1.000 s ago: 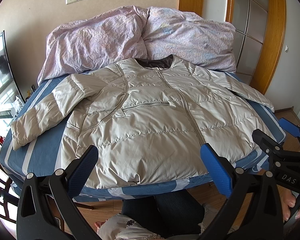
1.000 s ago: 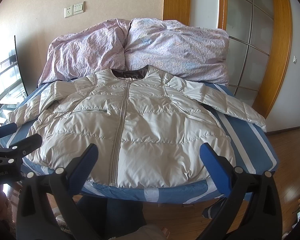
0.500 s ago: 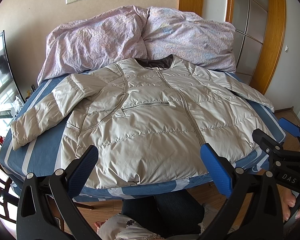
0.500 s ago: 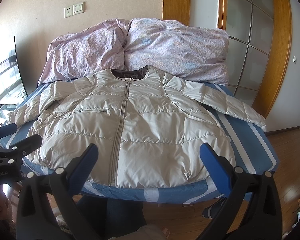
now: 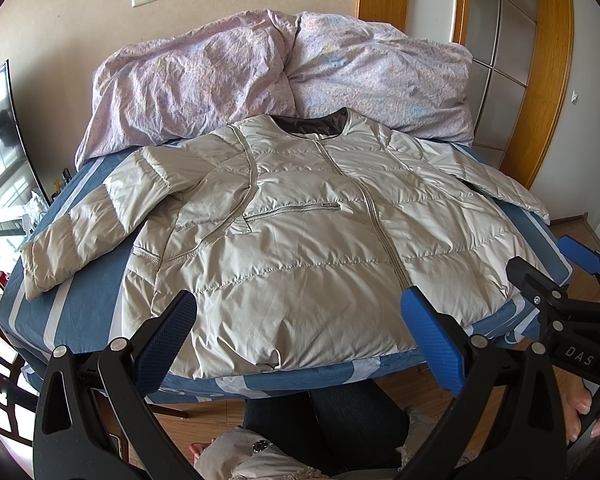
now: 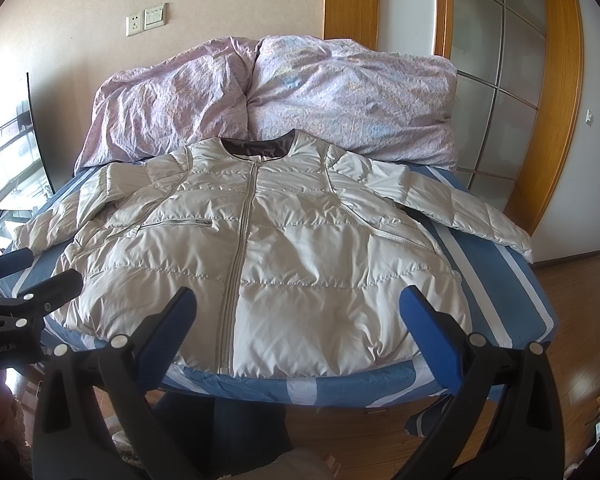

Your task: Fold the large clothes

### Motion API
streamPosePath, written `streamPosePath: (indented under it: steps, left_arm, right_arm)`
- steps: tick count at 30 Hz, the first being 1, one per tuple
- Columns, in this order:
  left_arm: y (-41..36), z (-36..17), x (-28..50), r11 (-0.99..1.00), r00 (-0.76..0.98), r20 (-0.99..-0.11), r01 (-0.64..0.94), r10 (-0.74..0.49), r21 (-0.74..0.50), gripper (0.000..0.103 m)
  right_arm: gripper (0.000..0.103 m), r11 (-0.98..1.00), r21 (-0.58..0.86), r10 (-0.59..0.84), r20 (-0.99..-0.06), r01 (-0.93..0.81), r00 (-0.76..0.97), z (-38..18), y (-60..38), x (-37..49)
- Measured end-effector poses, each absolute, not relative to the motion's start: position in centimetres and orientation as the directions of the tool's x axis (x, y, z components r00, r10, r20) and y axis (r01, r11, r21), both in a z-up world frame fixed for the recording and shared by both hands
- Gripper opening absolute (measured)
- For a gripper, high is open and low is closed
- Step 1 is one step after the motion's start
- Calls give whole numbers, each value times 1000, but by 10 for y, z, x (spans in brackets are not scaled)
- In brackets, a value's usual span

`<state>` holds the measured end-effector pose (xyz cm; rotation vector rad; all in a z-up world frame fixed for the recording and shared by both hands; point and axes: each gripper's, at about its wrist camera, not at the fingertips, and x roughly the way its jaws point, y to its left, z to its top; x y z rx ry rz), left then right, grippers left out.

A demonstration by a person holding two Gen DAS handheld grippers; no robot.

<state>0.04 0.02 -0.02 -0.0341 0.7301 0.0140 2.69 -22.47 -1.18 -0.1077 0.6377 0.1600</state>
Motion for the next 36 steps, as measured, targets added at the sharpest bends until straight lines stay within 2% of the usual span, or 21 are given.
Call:
streamPosePath:
  steps: [11, 17, 22, 24, 28, 31, 36]
  left_arm:
    - [8, -7, 32, 998, 703, -710, -19, -33, -65, 102]
    - [19, -18, 69, 990, 650, -752, 10, -111, -138, 102]
    - [33, -27, 108, 980, 592, -785, 37, -180, -197, 102]
    - [36, -25, 123, 983, 592, -788, 46, -171, -179, 102]
    - [40, -15, 151, 989, 623, -769, 72, -145, -127, 102]
    - [45, -10, 174, 989, 640, -754, 76, -145, -125, 102]
    - [57, -9, 212, 983, 641, -748, 65, -172, -170, 102]
  right_arm:
    - [101, 996, 41, 83, -593, -73, 801, -15, -262, 69]
    - [101, 962, 274, 161, -579, 5, 799, -23, -328, 121]
    - [101, 834, 514, 194, -614, 200, 765, -39, -405, 181]
    - [101, 757, 590, 204, -620, 280, 757, -48, -438, 204]
    - [81, 579, 702, 224, -626, 414, 747, -73, -491, 235]
    - [70, 480, 718, 191, -646, 504, 739, -92, -525, 252]
    - [63, 383, 710, 142, -677, 591, 722, -115, -560, 270]
